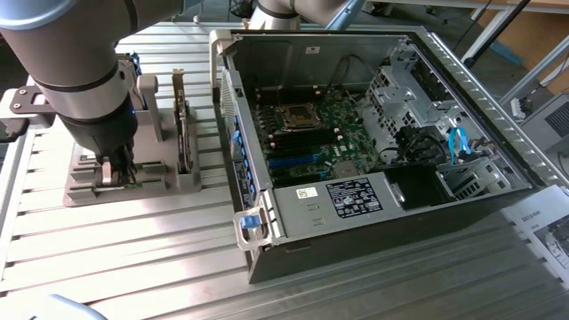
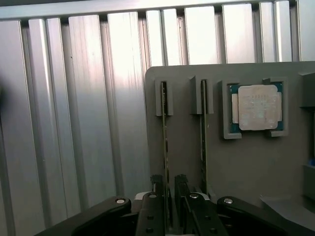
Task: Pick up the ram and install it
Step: 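Pick up the ram and move it above insertion slot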
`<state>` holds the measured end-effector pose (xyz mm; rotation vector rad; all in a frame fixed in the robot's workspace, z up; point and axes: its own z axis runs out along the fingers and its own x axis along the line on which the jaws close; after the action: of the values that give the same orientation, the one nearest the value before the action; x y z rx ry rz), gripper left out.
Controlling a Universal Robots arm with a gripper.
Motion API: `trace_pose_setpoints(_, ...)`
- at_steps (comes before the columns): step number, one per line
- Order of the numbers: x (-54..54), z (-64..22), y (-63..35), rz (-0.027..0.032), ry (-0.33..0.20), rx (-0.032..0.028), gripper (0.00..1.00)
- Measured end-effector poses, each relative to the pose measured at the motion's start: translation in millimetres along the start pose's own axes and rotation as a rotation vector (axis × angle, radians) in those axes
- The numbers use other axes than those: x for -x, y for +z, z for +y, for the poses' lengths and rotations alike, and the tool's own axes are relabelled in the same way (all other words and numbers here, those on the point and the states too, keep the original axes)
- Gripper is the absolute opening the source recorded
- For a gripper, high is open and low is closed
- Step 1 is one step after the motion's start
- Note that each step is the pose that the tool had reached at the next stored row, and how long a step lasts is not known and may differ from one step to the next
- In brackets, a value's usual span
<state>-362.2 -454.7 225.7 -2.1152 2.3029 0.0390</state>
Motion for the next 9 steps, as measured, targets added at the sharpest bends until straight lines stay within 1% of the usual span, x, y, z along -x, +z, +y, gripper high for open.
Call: trace_pose_setpoints(9,-0.2,0.0,6.4,0.0,0.0,0.0,0.24)
